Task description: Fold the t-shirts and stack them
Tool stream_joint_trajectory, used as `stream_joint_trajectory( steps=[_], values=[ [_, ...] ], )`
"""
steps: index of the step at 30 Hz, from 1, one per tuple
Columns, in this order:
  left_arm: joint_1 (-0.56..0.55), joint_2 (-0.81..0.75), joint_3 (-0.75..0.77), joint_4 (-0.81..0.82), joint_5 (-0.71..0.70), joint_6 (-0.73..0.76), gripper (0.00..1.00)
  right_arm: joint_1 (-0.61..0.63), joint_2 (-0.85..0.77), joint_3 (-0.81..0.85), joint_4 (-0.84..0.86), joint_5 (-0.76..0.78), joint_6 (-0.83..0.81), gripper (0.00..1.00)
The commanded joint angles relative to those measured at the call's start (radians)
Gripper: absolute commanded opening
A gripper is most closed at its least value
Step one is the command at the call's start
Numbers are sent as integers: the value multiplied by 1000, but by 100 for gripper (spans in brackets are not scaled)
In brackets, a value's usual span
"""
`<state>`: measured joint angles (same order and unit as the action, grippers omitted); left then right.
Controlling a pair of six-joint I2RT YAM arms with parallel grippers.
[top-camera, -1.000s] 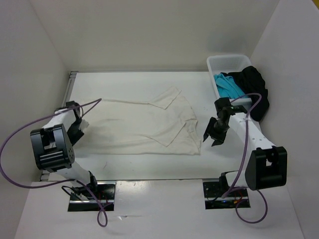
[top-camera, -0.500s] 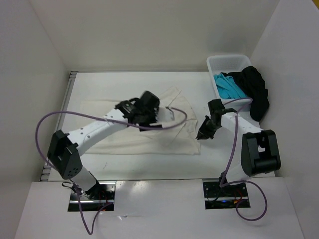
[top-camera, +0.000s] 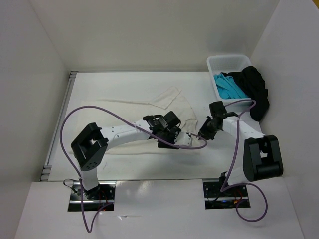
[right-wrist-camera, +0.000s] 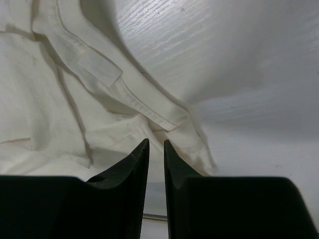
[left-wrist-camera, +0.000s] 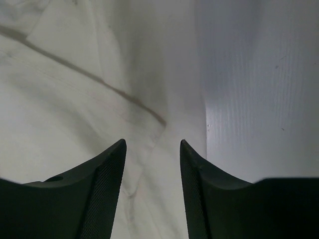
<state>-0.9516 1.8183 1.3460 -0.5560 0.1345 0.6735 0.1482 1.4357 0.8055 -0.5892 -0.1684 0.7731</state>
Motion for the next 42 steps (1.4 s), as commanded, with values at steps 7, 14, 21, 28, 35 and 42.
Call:
stream_joint_trajectory(
  steps=[7,14,21,28,35,42],
  values=[
    [-13,42,-57,74,44,-12,36,8,-40,-15,37,12,23,23],
    [-13,82,-77,105,-21,-21,36,8,-49,-25,37,3,23,23],
    [-13,82,-77,137,-48,-31,36,8,-49,-34,37,3,23,23],
    [-13,82,-77,146,-70,-41,35,8,-49,-34,46,-6,23,23],
    [-13,95,-87,168,-70,-63,12,8,-40,-34,46,-16,23,23],
    [-13,95,-87,168,-79,-72,0,8,-31,-34,55,-16,14,23]
  ],
)
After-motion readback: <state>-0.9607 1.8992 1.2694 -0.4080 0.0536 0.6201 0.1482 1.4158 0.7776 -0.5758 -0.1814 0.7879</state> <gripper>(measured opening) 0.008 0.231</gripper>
